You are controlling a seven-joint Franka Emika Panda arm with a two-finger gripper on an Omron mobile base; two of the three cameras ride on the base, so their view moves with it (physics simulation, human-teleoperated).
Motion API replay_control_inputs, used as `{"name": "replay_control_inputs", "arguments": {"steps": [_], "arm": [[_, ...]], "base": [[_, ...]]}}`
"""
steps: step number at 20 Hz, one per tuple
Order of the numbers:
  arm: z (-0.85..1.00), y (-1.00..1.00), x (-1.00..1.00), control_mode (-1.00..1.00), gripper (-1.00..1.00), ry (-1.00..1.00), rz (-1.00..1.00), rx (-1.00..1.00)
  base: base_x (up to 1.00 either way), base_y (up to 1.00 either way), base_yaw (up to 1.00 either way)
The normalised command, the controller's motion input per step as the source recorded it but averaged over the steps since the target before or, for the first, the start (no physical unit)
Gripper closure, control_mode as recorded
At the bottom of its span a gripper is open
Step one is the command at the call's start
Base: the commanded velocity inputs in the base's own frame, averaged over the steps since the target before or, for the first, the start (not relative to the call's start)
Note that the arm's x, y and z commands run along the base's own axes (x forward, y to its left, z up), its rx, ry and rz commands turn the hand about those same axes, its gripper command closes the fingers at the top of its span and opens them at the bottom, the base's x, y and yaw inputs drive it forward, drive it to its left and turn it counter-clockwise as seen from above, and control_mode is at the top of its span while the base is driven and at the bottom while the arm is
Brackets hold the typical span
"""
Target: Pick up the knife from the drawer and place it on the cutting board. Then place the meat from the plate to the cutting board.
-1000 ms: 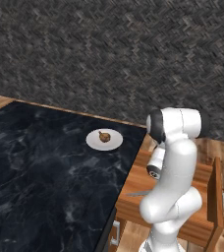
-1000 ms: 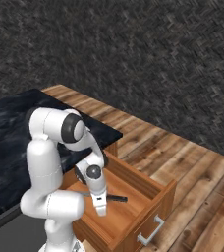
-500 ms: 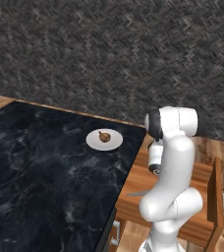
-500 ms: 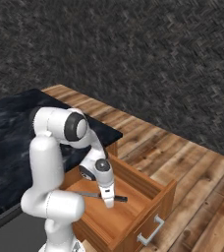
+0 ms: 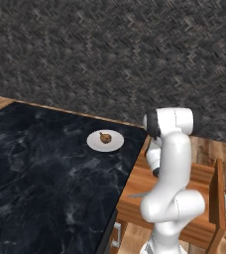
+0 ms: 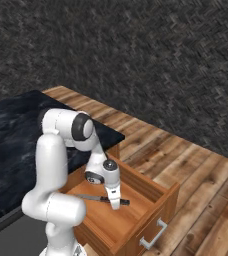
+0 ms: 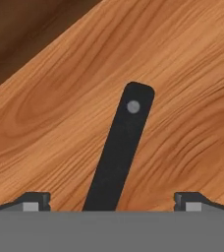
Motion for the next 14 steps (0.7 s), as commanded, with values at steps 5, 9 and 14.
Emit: {"name": "replay_control_inputs", "arguments": {"steps": [5,9,14], "arm": [[-0.29,-0.02,0.03,-1.0,-1.0,0.08,0.0,0.0],[-0.24,0.0,0.41,-1.0,-1.0,-0.05,0.0,0.0],[-0.32,0.0,0.23,-1.0,-1.0,-0.02,0.01,0.01]], "base": [[0.0,0.0,0.0],[0.0,0.0,0.0],[0.0,0.0,0.0]]}}
